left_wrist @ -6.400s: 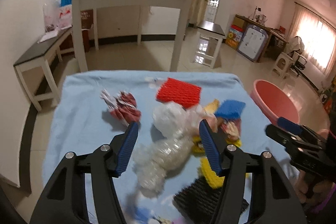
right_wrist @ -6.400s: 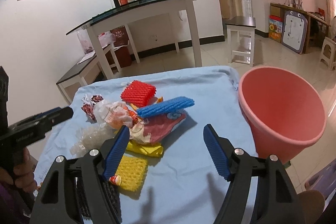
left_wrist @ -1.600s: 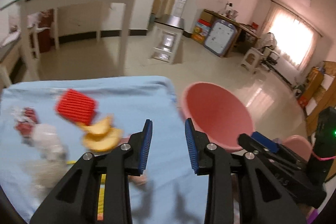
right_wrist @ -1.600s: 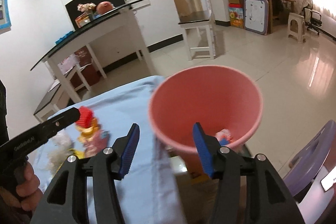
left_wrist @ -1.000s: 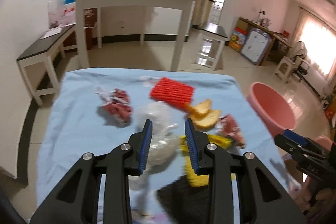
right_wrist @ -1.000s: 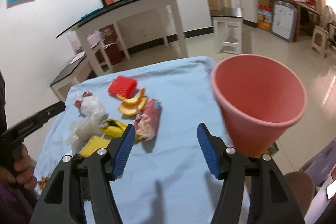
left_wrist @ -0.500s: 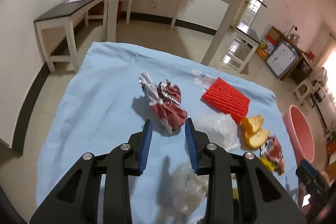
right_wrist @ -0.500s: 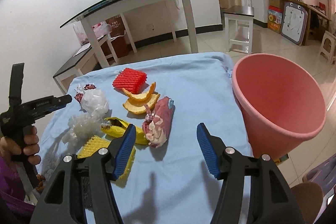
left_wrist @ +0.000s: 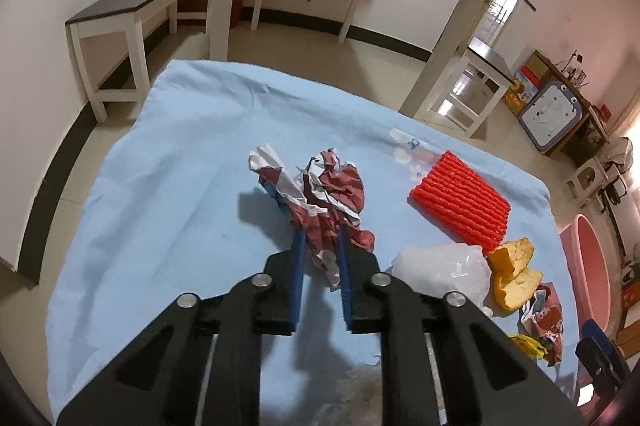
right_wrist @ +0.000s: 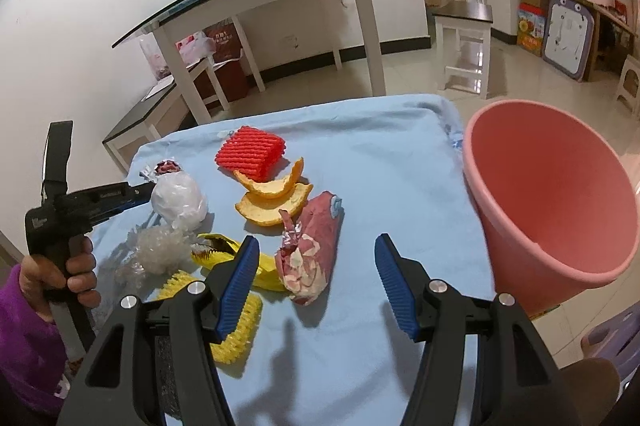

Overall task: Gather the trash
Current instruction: 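Reach the left tool to the crumpled red wrapper and close on it, then carry the red wrapper over the pink bucket and open the left tool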

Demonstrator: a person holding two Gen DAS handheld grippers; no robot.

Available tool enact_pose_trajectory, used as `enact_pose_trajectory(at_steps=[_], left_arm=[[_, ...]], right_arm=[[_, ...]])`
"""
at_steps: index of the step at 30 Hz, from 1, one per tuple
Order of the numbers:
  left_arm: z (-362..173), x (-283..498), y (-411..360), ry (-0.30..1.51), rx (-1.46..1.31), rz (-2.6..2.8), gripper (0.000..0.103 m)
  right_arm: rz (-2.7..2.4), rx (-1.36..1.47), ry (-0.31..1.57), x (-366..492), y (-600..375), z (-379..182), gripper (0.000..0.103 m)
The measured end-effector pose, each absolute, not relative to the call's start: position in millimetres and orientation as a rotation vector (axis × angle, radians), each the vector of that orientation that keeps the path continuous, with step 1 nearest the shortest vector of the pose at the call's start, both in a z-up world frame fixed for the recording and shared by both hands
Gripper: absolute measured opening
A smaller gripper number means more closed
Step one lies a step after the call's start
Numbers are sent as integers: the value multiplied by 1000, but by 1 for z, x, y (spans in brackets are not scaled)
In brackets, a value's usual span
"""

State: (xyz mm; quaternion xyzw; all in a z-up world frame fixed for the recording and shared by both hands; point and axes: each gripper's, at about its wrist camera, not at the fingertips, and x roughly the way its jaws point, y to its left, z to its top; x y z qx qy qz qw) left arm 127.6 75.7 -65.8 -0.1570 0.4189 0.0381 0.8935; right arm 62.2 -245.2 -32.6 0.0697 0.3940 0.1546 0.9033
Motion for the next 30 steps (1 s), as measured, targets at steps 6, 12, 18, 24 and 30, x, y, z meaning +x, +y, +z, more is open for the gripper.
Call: enact_pose_trajectory(at_steps=[6,12,18,24,30], left_arm=[[-54,119,77,831,-308,67,3],[-35,107,71,788,-290,37,2],[-16,95,60,749,-278,-2,2],[7,84,43,712,-272,-61,2],[25,80,15,685,-252,-132,2]], right_arm=[[345,154,846,74,-238,-38,51],[345,141,908,84,-231,-52,29],[352,173,909,80,-240,-54,17],[359,200,843,70,-252,-40,16],[341,225,790,61,-266,-26,16]])
